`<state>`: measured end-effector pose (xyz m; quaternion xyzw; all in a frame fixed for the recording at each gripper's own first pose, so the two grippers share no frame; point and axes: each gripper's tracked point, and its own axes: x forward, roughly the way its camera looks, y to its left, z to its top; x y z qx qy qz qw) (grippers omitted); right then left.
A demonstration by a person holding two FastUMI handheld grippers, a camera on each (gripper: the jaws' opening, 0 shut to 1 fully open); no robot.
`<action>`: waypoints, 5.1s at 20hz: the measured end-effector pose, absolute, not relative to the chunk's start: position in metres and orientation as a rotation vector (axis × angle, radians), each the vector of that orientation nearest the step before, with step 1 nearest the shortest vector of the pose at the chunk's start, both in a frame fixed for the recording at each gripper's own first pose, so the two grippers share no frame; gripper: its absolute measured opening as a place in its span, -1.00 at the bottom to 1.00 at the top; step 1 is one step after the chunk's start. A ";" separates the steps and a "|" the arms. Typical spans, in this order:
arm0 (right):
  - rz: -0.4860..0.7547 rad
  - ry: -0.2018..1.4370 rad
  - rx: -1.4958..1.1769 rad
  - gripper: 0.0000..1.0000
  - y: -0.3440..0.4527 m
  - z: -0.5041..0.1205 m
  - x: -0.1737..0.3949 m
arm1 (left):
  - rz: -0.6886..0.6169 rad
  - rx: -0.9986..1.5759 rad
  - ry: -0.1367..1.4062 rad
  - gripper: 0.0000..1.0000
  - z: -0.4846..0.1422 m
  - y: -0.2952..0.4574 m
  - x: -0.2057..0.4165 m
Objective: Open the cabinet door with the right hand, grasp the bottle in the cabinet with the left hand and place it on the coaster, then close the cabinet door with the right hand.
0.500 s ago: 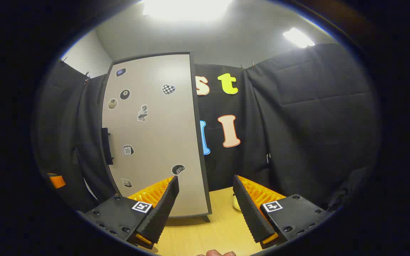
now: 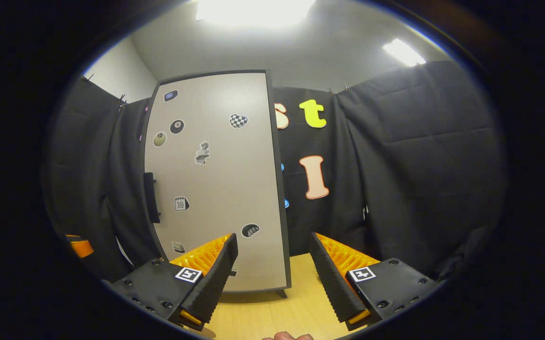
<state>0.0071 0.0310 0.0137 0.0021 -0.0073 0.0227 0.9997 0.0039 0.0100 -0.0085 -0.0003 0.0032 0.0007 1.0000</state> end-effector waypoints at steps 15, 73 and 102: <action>0.180 -0.044 -0.008 0.86 0.096 0.043 0.023 | 0.065 -0.035 0.037 0.67 -0.044 0.038 -0.018; 0.471 0.178 -0.094 -0.76 0.338 0.011 0.145 | 0.451 -0.137 0.171 0.69 -0.121 0.185 -0.061; 0.681 0.189 -0.053 -0.76 0.318 0.015 0.137 | 0.361 -0.044 0.148 0.68 -0.101 0.092 -0.075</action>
